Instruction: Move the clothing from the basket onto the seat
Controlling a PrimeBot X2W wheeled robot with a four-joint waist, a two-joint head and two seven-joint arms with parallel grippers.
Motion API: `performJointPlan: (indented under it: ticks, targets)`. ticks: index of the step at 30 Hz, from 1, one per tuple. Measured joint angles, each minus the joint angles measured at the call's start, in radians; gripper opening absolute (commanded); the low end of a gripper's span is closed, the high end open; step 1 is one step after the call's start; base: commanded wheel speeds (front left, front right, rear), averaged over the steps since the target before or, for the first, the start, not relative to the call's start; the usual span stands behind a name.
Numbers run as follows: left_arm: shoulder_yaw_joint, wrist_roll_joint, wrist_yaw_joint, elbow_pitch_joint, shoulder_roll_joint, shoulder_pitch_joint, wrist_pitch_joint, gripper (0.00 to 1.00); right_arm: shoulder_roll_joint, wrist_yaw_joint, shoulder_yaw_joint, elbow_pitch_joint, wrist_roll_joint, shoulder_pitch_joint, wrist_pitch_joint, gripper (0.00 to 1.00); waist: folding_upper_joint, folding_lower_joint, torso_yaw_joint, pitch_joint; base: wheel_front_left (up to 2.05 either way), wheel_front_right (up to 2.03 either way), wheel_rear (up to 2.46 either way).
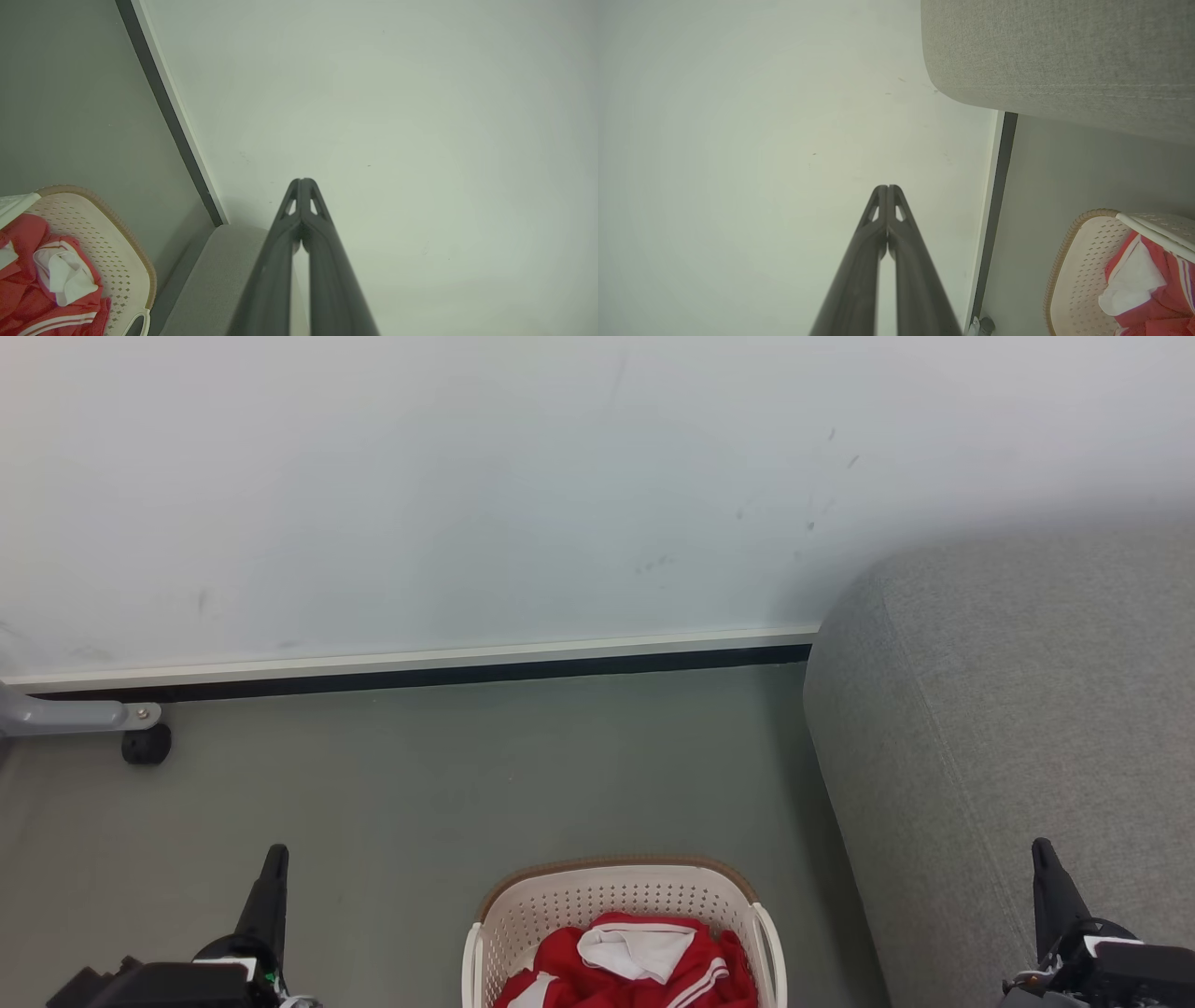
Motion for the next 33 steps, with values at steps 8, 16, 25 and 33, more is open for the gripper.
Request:
performJointPlan:
  ticks: [8, 16, 25, 33]
  targets:
    - [0.0, 0.0, 0.0, 0.0, 0.0, 0.0, 0.0, 0.0, 0.0, 0.0, 0.0, 0.0, 0.0, 0.0, 0.0, 0.0, 0.0, 0.0, 0.0, 0.0, 0.0, 0.0, 0.0]
    - [0.0, 0.0, 0.0, 0.0, 0.0, 0.0, 0.0, 0.0, 0.0, 0.0, 0.0, 0.0, 0.0, 0.0, 0.0, 0.0, 0.0, 0.0, 0.0, 0.0, 0.0, 0.0, 0.0]
    - [0.0, 0.0, 0.0, 0.0, 0.0, 0.0, 0.0, 0.0, 0.0, 0.0, 0.0, 0.0, 0.0, 0.0, 0.0, 0.0, 0.0, 0.0, 0.0, 0.0, 0.0, 0.0, 0.0]
    - [0.0, 0.0, 0.0, 0.0, 0.0, 0.0, 0.0, 0.0, 0.0, 0.0, 0.0, 0.0, 0.0, 0.0, 0.0, 0.0, 0.0, 0.0, 0.0, 0.0, 0.0, 0.0, 0.0]
